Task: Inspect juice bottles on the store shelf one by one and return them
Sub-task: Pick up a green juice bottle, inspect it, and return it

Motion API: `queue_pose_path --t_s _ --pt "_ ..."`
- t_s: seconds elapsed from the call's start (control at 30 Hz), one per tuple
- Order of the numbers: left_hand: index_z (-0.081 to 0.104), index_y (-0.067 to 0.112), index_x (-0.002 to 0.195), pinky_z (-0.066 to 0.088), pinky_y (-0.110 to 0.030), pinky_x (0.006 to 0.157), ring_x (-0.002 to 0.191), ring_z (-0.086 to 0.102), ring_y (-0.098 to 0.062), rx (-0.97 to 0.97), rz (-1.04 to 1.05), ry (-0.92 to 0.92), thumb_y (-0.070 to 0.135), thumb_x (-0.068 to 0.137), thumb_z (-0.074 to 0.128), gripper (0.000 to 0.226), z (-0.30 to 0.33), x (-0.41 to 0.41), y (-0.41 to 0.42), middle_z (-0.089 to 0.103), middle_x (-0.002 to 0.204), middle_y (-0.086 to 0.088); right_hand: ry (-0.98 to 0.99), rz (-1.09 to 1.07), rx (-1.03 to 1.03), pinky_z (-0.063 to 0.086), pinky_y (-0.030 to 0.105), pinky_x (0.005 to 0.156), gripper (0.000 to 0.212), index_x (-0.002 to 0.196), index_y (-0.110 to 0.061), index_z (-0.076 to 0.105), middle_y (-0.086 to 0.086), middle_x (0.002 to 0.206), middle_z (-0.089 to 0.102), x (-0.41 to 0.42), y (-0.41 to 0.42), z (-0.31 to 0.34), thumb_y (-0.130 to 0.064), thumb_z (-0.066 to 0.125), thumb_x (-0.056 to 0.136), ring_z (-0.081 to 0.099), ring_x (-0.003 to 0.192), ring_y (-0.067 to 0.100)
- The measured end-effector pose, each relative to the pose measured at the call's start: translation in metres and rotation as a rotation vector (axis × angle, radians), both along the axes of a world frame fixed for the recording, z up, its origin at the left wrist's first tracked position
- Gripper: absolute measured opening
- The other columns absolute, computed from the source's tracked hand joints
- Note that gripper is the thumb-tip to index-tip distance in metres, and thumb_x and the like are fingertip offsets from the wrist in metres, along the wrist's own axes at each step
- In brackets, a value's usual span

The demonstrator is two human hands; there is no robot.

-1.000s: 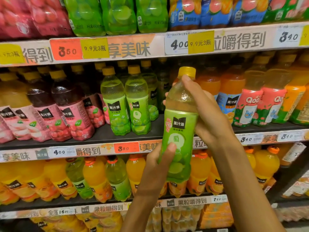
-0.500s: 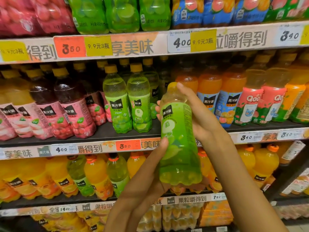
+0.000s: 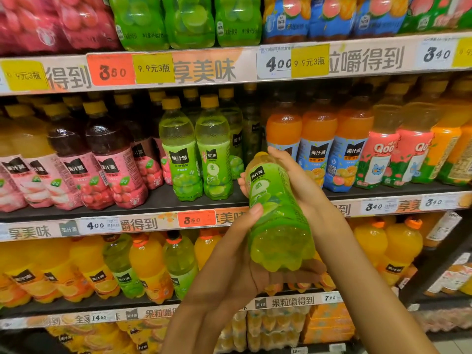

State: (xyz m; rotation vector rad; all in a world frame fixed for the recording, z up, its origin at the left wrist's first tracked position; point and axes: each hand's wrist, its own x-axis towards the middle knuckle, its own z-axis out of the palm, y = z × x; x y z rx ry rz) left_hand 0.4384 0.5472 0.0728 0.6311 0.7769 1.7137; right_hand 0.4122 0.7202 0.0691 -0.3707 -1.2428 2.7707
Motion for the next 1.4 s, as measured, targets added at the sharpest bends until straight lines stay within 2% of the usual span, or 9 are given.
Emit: queue_pose_path --t_s 0.3,0.47,0.6,0.73,0.87,1.0,1.1,1.23,1.4 --pt "0.074 0.017 0.1 0.054 -0.034 0.063 0.084 0.07 -0.031 -0.146 0.193 0.192 0.046 0.069 0.064 0.044 -0.032 -0.007 0.007 0.071 0.096 -0.018 0.151 -0.079 0.225 0.058 0.035 0.073 0.044 0.092 -0.003 0.067 0.017 0.088 0.071 0.013 -0.002 0.019 -0.042 0.066 0.072 0.069 0.079 0.025" --pt "0.073 0.026 0.099 0.058 -0.041 0.077 0.092 0.07 -0.028 -0.237 0.345 0.391 0.051 0.064 0.069 0.043 -0.041 -0.012 0.015 0.074 0.098 -0.011 0.186 -0.23 0.496 0.057 0.029 0.068 0.03 0.107 -0.013 0.064 0.004 0.091 0.074 0.025 -0.008 0.026 -0.035 0.063 0.088 0.07 0.083 0.016" --pt "0.069 0.023 0.101 0.056 -0.026 0.067 0.086 0.071 -0.016 -0.235 0.401 0.533 0.042 0.067 0.073 0.039 -0.046 -0.016 0.019 0.075 0.092 0.001 0.261 -0.33 0.676 0.051 0.018 0.062 0.051 0.113 -0.011 0.06 -0.008 0.08 0.071 0.031 -0.017 0.027 -0.034 0.074 0.069 0.068 0.075 0.005" --pt "0.06 0.023 0.107 0.052 -0.015 0.066 0.083 0.069 -0.002 -0.184 0.496 0.653 0.021 0.071 0.069 0.037 -0.047 -0.022 0.026 0.074 0.09 0.012 0.383 -0.435 0.767 0.049 0.017 0.067 0.04 0.108 -0.014 0.06 -0.01 0.083 0.069 0.037 -0.019 0.028 -0.02 0.079 0.073 0.066 0.077 0.004" --pt "0.039 0.022 0.133 0.054 -0.027 0.082 0.105 0.062 -0.012 -0.271 0.732 0.986 0.027 0.062 0.084 0.083 -0.053 -0.02 0.038 0.064 0.114 0.007 0.505 -0.465 0.933 0.05 0.02 0.075 0.045 0.115 -0.008 0.053 -0.003 0.096 0.066 0.042 -0.024 0.029 -0.014 0.072 0.075 0.065 0.087 0.005" --pt "0.038 0.031 0.119 0.051 -0.031 0.077 0.1 0.062 -0.019 -0.288 1.036 1.131 0.016 0.066 0.083 0.071 -0.063 -0.019 0.05 0.06 0.108 0.005 0.59 -0.365 1.032 0.054 0.033 0.088 0.053 0.121 -0.011 0.051 0.008 0.112 0.064 0.051 -0.027 0.023 -0.013 0.076 0.074 0.064 0.105 0.018" --pt "0.037 0.045 0.107 0.053 -0.038 0.076 0.097 0.062 -0.027 -0.206 1.13 1.148 0.014 0.071 0.079 0.064 -0.067 -0.029 0.05 0.061 0.104 -0.003 0.613 -0.252 1.048 0.051 0.026 0.089 0.056 0.123 -0.02 0.051 0.001 0.122 0.062 0.061 -0.025 0.02 -0.014 0.08 0.075 0.06 0.113 0.013" --pt "0.041 0.051 0.119 0.049 -0.05 0.09 0.116 0.054 -0.026 -0.096 1.072 1.033 0.025 0.076 0.074 0.06 -0.062 -0.04 0.043 0.055 0.121 0.001 0.675 -0.175 1.056 0.048 0.031 0.096 0.056 0.121 -0.02 0.055 0.0 0.125 0.059 0.066 -0.027 0.015 -0.009 0.08 0.073 0.056 0.12 0.019" --pt "0.036 0.058 0.12 0.049 -0.041 0.093 0.117 0.053 -0.014 -0.081 0.855 1.12 0.021 0.074 0.073 0.07 -0.056 -0.048 0.032 0.055 0.123 0.004 0.738 -0.117 1.067 0.049 0.042 0.095 0.051 0.119 -0.017 0.057 0.011 0.121 0.06 0.068 -0.02 0.026 -0.017 0.078 0.073 0.057 0.116 0.028"
